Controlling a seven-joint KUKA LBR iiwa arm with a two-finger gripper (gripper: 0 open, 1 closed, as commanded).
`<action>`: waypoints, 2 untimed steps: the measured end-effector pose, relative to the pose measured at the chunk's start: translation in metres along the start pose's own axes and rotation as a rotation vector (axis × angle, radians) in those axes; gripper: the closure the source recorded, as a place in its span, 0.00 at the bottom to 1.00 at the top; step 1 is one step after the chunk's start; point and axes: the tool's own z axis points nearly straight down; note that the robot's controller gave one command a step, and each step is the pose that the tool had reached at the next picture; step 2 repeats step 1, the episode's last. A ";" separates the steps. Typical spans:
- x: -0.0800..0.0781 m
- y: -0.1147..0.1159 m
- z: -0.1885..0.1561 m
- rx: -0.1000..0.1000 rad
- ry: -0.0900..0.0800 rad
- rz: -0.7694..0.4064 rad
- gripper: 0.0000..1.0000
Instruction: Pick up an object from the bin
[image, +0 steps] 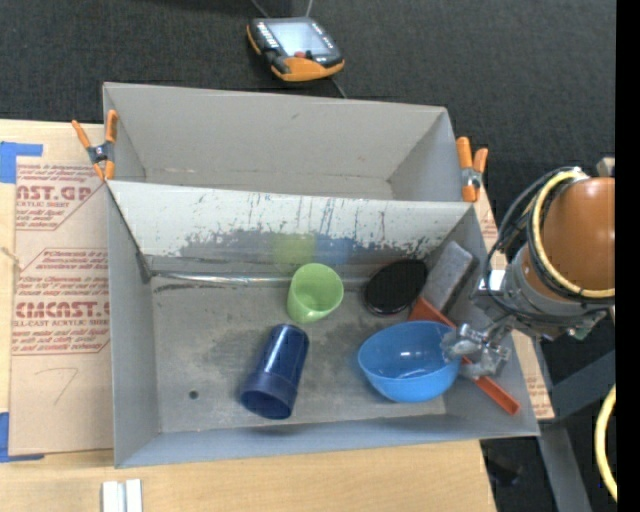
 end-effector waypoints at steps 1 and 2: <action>-0.029 -0.023 -0.031 0.000 -0.003 -0.014 1.00; -0.029 -0.023 -0.031 0.000 -0.003 -0.014 1.00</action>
Offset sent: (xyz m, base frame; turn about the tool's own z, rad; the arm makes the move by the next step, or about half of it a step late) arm 0.0189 0.0446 0.0049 -0.0131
